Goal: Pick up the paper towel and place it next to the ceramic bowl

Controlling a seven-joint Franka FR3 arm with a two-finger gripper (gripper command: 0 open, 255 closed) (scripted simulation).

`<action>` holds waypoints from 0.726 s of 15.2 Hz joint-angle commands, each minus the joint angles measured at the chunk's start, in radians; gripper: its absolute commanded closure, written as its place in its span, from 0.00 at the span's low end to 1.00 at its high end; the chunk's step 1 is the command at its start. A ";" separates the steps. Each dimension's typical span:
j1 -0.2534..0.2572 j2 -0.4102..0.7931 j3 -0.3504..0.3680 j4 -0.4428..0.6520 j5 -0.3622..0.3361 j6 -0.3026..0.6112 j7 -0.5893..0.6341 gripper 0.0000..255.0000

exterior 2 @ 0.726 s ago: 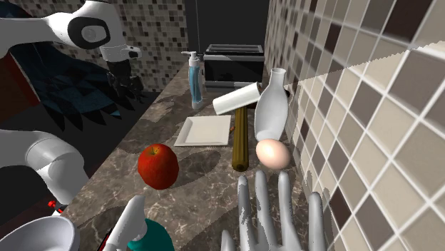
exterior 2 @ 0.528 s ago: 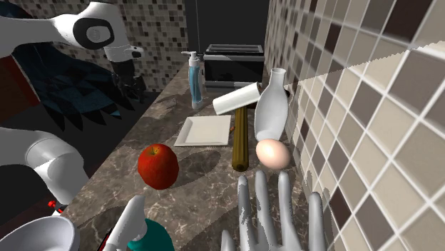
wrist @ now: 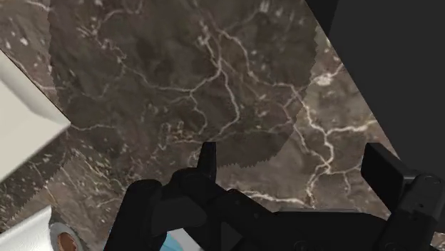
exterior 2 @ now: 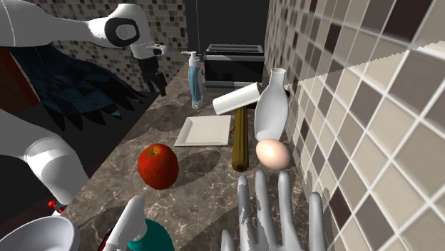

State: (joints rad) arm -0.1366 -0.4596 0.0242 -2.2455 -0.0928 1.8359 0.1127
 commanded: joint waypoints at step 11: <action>-0.138 0.369 0.008 0.348 -0.182 0.025 0.388 0.00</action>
State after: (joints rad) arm -0.2638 -0.1228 0.0368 -1.9249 -0.2581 1.8598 0.4686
